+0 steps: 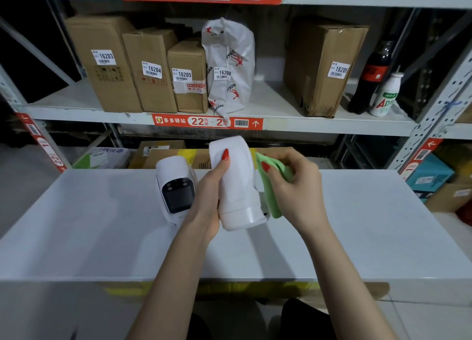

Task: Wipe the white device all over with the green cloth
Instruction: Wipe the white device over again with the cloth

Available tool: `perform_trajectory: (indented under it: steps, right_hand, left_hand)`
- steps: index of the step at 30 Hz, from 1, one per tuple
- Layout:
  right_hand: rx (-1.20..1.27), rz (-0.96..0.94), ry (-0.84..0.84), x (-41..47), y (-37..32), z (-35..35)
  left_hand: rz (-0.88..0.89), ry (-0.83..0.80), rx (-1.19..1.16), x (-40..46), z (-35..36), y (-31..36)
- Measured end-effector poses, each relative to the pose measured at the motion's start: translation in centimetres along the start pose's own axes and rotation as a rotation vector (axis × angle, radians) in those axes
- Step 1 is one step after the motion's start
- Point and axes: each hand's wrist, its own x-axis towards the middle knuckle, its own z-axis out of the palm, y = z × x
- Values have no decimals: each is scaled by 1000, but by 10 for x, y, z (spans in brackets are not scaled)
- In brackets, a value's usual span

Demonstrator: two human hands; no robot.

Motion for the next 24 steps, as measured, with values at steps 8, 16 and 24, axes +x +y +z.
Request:
perform_trajectory:
  steps: [8,16,24]
  right_hand:
    - [-175,-298,12,-5,-10,4]
    - [-272,-355,78,-1,1,-3]
    - [-353,-344,38,0,4,-5]
  left_hand:
    - [9,6,152,0,5,-4]
    - [2,-85,283,-1,2,-4]
    - [25,-32,361,1,1,-8]
